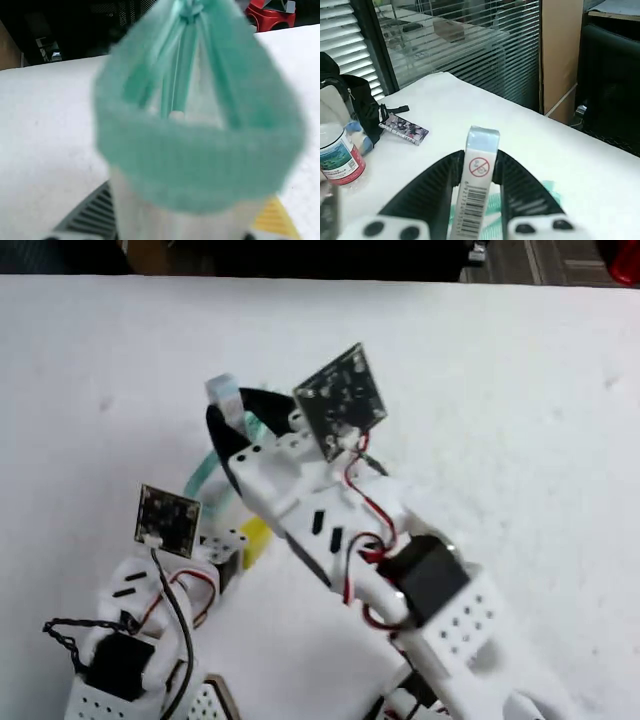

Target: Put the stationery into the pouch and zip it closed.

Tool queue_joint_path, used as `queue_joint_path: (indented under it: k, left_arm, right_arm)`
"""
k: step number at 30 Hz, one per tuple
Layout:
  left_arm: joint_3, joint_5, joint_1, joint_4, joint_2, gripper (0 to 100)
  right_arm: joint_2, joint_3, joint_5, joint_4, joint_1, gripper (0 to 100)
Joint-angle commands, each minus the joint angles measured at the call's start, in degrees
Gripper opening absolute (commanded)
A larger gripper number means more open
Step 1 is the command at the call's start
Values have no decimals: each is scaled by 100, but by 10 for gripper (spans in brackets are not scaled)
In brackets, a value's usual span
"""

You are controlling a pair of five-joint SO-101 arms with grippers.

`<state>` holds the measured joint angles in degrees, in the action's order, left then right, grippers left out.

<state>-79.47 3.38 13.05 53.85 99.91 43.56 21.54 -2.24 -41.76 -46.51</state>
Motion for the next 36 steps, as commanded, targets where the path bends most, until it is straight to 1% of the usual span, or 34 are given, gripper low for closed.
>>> queue_joint_path:
  k: [1,7,11,13,18,23,24,28,29,32,36]
  left_arm:
    - [264,-35,110,35,-40,287]
    - [255,-35,110,26,-40,287]
    - [255,-44,110,18,-40,287]
    - [255,-44,92,18,-40,287]
    - [255,-44,84,18,-40,286]
    - [255,-35,66,18,-48,285]
    - [255,-35,66,18,-48,285]
    - [255,-35,66,18,-48,284]
    - [255,-35,66,18,-48,284]
    - [255,-35,66,18,-48,284]
    - [255,-35,66,18,-48,284]
  right_arm:
    - [22,396,53,725,-40,16]
    - [4,862,70,1393,-40,16]
    - [22,1266,484,1833,-84,16]
    - [75,1442,545,1903,-154,16]
    - [681,1776,554,1587,-207,16]
    - [1314,2189,554,1569,-198,29]
    - [1376,2251,554,1499,-198,56]
    - [1516,2277,554,963,-198,222]
    - [1552,2242,554,866,-198,239]
    - [1692,2004,554,602,-207,224]
    - [1754,1591,554,558,-198,193]
